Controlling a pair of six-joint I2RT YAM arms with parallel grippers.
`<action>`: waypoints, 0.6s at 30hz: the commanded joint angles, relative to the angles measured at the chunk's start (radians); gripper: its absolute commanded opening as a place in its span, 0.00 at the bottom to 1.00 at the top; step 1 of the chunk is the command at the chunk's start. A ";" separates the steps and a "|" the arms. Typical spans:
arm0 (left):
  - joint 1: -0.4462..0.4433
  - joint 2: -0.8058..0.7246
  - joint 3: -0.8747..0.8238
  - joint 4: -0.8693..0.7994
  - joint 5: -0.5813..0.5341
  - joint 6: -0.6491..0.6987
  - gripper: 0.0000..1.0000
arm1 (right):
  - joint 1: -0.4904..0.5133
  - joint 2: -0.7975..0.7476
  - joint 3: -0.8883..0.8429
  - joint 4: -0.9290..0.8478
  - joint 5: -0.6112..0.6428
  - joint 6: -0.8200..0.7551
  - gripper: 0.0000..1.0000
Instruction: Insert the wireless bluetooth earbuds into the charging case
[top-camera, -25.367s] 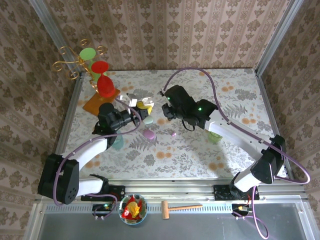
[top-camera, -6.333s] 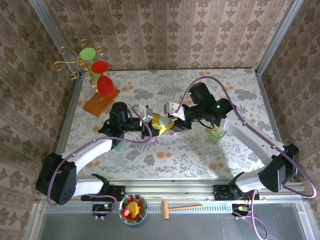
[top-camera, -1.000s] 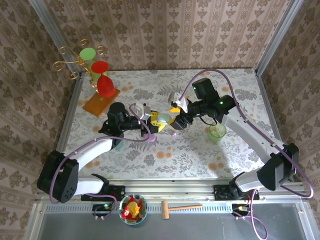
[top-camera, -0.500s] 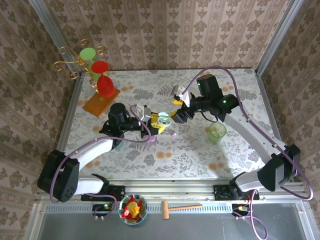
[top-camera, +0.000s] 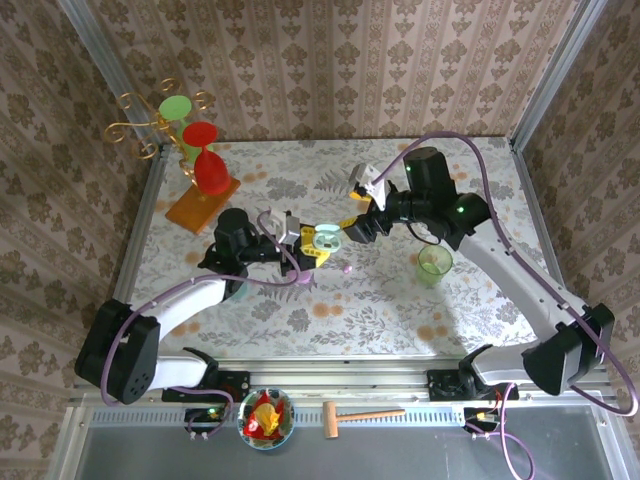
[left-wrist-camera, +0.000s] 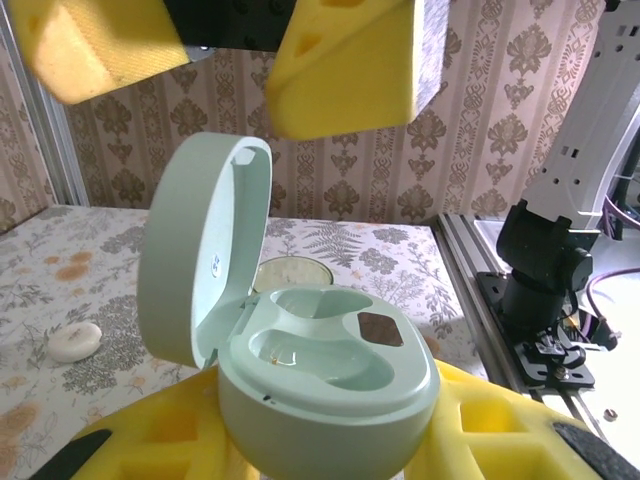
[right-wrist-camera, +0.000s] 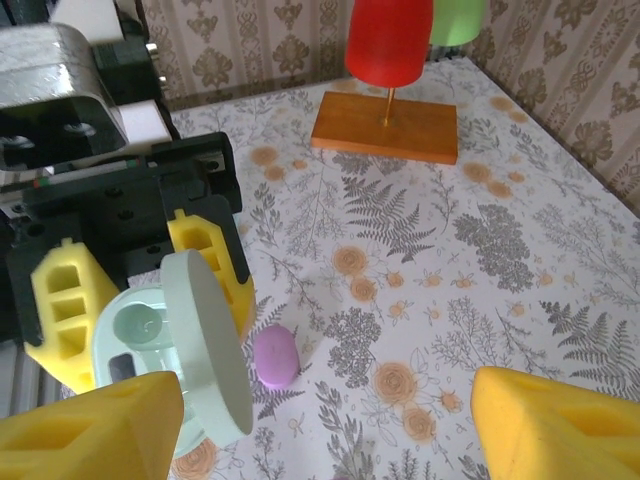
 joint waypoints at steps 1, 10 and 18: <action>0.026 0.026 -0.022 0.142 -0.013 -0.066 0.31 | -0.006 -0.055 -0.039 0.051 -0.015 0.080 0.77; 0.060 0.025 -0.033 0.243 -0.065 -0.132 0.31 | -0.090 -0.143 -0.185 0.315 0.090 0.367 0.91; 0.060 0.010 -0.038 0.244 -0.070 -0.132 0.31 | -0.162 -0.105 -0.233 0.227 0.514 0.676 0.84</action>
